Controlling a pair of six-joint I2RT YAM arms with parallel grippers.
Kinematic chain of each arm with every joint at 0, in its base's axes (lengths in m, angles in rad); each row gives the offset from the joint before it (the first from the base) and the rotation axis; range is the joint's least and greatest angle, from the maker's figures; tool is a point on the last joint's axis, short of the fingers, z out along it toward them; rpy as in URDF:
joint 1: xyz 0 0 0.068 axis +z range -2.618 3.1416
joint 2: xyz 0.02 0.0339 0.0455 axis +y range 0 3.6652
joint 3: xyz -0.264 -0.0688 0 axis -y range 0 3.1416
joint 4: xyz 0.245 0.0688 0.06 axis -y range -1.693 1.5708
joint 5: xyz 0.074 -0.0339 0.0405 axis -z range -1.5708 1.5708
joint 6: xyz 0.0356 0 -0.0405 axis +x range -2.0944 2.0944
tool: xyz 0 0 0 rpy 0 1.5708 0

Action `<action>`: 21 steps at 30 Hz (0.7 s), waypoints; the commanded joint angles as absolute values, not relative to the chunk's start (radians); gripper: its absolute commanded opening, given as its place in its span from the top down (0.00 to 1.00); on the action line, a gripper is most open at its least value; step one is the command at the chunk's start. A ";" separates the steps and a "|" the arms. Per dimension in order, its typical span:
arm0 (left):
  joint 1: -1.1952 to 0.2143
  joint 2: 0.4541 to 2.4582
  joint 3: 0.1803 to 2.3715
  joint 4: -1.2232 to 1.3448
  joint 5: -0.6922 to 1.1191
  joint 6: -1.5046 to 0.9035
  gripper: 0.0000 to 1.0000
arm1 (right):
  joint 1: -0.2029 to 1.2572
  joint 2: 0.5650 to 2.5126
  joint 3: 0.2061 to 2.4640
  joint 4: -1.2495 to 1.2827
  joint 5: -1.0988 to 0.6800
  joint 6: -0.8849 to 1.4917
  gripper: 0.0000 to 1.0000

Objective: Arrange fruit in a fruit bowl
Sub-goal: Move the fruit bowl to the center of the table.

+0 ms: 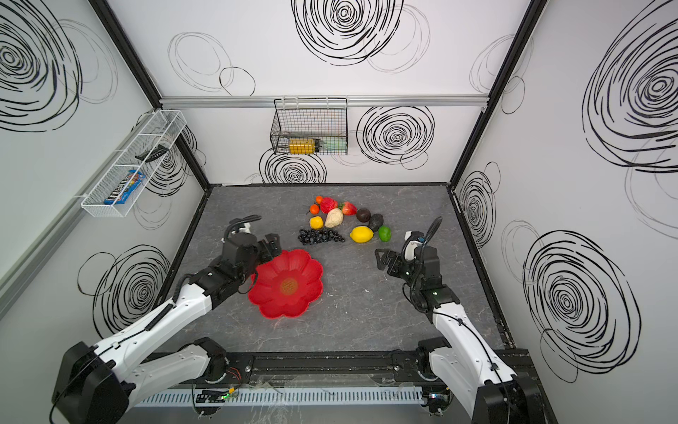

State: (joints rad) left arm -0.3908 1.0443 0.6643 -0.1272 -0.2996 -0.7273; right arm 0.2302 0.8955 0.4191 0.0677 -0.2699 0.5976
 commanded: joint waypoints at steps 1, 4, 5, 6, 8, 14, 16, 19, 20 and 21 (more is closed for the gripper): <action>-0.269 1.041 0.576 -0.150 -0.198 -0.698 0.04 | 0.310 0.931 0.428 0.132 -0.266 0.671 0.03; -0.175 1.073 0.507 -0.070 -0.070 -0.717 0.04 | 0.400 0.981 0.431 0.176 -0.245 0.728 0.03; -0.155 1.089 0.494 -0.050 -0.040 -0.722 0.04 | 0.429 1.002 0.431 0.191 -0.238 0.742 0.03; -0.146 1.104 0.484 -0.026 -0.009 -0.722 0.04 | 0.457 1.022 0.435 0.202 -0.229 0.748 0.03; -0.159 1.123 0.480 0.005 0.024 -0.722 0.04 | 0.498 1.059 0.448 0.199 -0.209 0.752 0.03; -0.261 1.195 0.502 0.032 0.080 -0.715 0.04 | 0.516 1.161 0.475 0.199 -0.265 0.765 0.03; -0.305 1.208 0.506 0.043 0.080 -0.712 0.04 | 0.517 1.184 0.488 0.189 -0.279 0.757 0.03; -0.385 1.224 0.510 0.065 0.066 -0.732 0.04 | 0.515 1.208 0.495 0.176 -0.272 0.742 0.03; -0.418 1.230 0.515 0.070 0.056 -0.741 0.04 | 0.511 1.212 0.495 0.169 -0.268 0.736 0.03; -0.451 1.235 0.521 0.080 0.050 -0.753 0.04 | 0.506 1.210 0.496 0.162 -0.265 0.729 0.03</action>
